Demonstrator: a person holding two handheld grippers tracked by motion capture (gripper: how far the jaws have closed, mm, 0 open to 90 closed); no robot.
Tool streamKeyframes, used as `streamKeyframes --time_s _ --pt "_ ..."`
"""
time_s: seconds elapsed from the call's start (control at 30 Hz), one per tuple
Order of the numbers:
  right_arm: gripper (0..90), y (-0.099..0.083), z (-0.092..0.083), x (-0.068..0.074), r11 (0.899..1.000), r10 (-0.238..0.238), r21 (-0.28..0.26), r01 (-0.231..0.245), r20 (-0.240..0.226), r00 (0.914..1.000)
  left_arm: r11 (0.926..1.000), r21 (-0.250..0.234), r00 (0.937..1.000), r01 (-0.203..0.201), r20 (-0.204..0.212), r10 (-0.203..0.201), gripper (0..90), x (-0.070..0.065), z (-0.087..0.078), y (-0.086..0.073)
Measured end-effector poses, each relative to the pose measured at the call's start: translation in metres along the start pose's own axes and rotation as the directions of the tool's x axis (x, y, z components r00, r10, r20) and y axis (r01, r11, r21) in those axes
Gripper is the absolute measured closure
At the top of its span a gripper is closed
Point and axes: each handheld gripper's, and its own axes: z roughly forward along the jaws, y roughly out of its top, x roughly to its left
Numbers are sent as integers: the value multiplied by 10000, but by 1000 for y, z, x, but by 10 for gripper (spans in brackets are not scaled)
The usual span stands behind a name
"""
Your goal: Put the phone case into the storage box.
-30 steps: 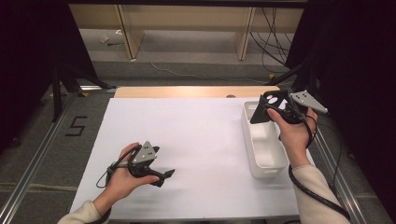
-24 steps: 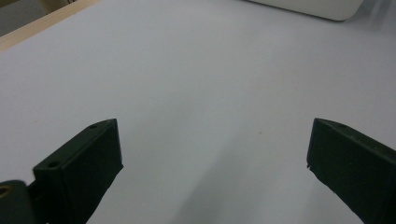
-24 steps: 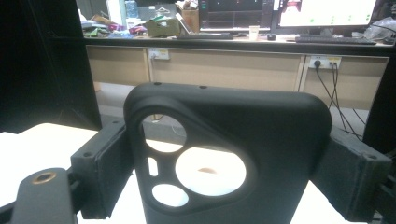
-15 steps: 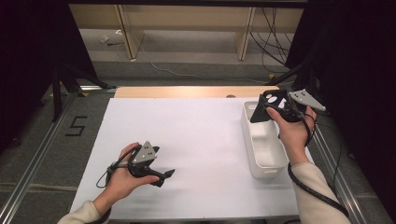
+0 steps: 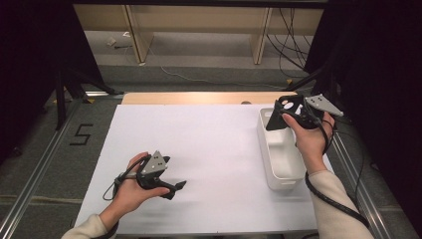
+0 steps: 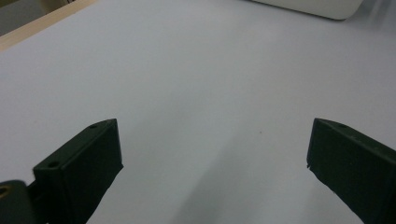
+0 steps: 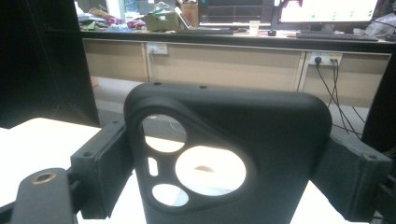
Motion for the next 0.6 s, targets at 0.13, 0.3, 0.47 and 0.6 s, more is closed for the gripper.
streamKeyframes --time_s 0.13,0.3,0.47,0.6 --pt "154 -1 3 0 10000 -35 46 35 -8 10000 10000 9 10000 -4 -6 4 27 0 0 0" --pt "154 -2 6 0 9999 -81 118 82 -54 10000 10000 12 10000 -3 -10 3 27 0 -1 0" --pt "154 -3 9 1 9998 -90 183 91 -51 9999 10000 12 10000 -6 -14 6 27 1 -1 0" --pt "154 -4 12 0 9996 -84 263 84 -30 10000 10000 18 10000 -5 -15 6 27 1 -1 0"
